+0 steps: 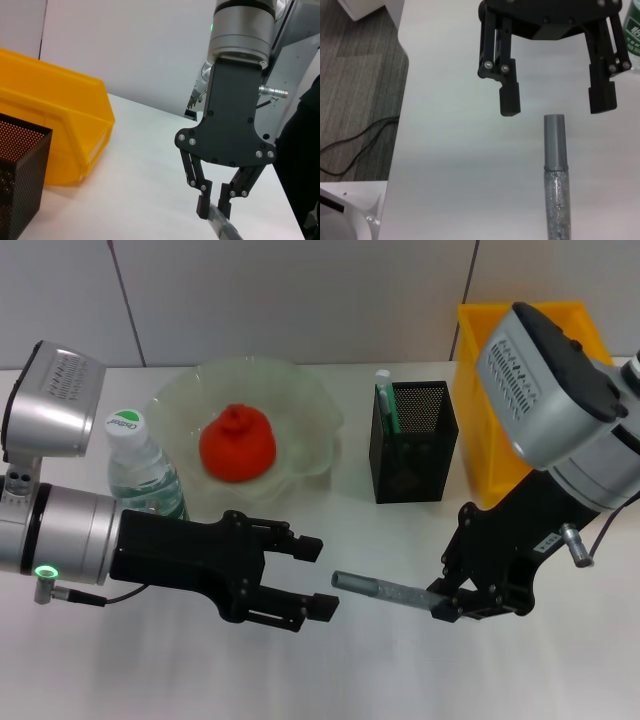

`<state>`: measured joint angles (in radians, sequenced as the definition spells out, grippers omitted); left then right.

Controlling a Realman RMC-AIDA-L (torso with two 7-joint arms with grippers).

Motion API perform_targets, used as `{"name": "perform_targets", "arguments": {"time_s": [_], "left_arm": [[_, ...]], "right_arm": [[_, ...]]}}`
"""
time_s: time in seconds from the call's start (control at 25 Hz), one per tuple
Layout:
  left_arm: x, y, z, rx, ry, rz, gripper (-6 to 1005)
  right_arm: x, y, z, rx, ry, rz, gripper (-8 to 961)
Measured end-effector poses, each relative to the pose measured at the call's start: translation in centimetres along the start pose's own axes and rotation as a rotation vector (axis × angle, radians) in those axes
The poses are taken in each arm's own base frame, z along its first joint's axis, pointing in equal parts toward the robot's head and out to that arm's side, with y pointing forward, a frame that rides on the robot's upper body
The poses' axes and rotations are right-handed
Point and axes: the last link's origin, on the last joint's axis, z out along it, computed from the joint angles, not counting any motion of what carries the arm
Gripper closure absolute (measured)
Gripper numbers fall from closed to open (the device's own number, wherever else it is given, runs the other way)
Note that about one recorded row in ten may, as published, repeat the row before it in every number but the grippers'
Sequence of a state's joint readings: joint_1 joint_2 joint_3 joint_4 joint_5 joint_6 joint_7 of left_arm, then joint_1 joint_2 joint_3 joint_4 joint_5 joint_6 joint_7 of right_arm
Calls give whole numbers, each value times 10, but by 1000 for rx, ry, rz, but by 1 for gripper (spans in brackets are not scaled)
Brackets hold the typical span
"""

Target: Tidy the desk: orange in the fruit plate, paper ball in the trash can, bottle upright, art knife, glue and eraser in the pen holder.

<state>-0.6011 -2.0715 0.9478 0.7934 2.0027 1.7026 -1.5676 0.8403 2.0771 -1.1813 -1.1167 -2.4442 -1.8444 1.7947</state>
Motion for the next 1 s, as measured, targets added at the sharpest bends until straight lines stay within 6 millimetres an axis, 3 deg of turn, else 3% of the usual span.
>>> {"name": "perform_targets", "arguments": {"time_s": [1.0], "left_arm": [[-6,-4,4,30,-7,-56,277]], "right_arm": [[-15,-2,3,11,34,-31,820]]}}
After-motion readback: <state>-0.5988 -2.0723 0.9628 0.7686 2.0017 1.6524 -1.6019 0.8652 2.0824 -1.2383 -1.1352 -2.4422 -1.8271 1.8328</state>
